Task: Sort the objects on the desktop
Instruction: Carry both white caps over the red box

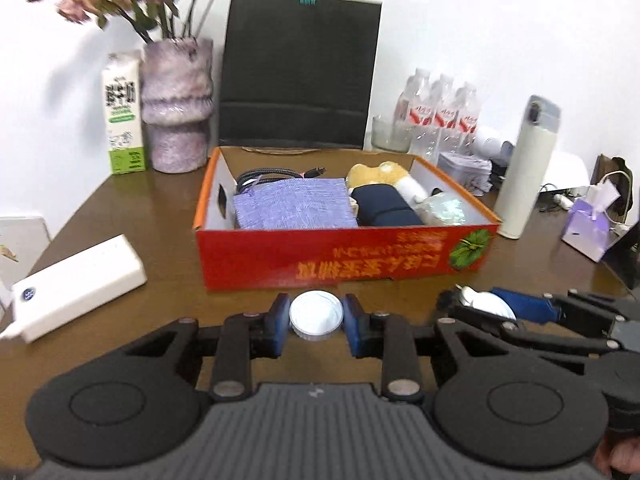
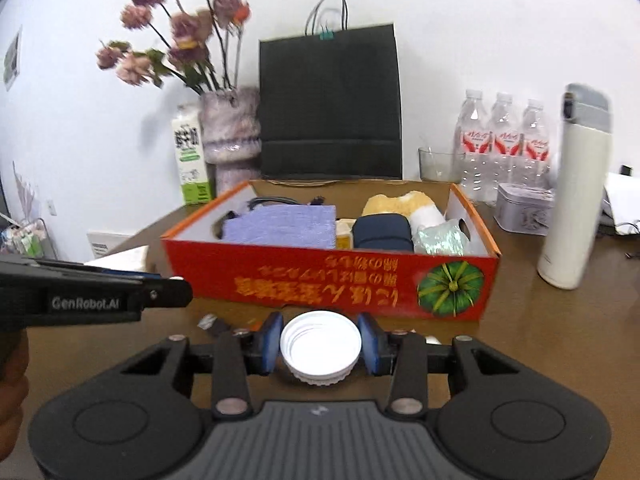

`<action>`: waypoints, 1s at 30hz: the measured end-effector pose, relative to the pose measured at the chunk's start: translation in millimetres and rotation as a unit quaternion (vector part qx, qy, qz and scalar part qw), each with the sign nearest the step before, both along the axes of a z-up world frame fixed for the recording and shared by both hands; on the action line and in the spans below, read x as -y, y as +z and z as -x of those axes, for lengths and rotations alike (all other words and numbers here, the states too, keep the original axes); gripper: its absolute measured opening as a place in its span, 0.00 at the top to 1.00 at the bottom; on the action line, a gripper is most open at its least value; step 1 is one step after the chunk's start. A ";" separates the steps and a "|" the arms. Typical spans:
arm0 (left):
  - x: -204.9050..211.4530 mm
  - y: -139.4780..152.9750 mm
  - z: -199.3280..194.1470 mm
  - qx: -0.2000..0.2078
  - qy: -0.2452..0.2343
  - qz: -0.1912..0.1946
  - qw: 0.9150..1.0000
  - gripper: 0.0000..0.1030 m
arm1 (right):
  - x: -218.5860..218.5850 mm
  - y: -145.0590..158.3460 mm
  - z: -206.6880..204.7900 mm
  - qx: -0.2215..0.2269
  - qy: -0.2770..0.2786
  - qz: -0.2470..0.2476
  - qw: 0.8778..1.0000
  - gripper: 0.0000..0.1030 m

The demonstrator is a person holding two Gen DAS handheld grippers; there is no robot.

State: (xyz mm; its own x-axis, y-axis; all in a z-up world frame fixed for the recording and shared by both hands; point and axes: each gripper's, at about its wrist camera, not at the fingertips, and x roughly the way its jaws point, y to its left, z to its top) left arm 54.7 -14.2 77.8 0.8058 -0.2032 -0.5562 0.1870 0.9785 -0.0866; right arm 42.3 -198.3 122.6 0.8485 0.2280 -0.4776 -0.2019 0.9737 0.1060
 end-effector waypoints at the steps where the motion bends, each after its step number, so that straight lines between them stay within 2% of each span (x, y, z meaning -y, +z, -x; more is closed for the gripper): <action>1: -1.4 2.1 14.1 0.004 0.001 0.002 1.000 0.72 | -0.1 2.7 13.6 -0.002 0.001 -0.006 1.000 0.62; 6: -2.9 3.4 87.8 0.010 0.014 0.025 1.000 0.72 | -3.6 11.1 86.1 0.011 -0.004 -0.010 1.000 0.62; 11: 5.4 -9.9 171.9 0.048 0.024 0.005 0.999 0.72 | -7.1 7.2 165.2 0.024 0.006 0.008 1.000 0.62; 14: -7.2 -13.4 199.9 0.041 0.038 0.019 0.998 0.72 | -11.3 6.1 198.6 0.024 0.010 0.014 1.000 0.62; 17: -16.1 -8.8 216.8 0.047 0.048 0.024 0.997 0.72 | -17.4 11.0 215.3 0.037 0.022 0.020 0.999 0.62; 20: -12.8 -5.3 222.7 0.063 0.044 0.013 0.997 0.72 | -21.7 14.6 218.4 0.046 0.023 0.021 0.998 0.62; 23: -10.9 -8.2 215.4 0.052 0.037 0.016 0.998 0.72 | -23.3 12.6 213.6 0.043 0.025 0.018 0.999 0.62; 26: -14.9 -5.9 196.2 0.048 0.041 0.023 0.998 0.72 | -19.6 15.2 201.5 0.046 0.019 0.021 0.999 0.62; 30: -26.5 12.3 145.7 0.046 0.021 0.038 0.998 0.72 | -4.1 33.2 161.2 0.064 0.011 0.022 0.998 0.62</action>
State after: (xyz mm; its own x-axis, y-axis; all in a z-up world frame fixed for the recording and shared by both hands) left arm -91.0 12.3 90.1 0.8614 -0.2067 -0.4639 0.1566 0.9770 -0.1447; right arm -118.9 -194.2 155.8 0.8981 0.2292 -0.3754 -0.2332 0.9718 0.0353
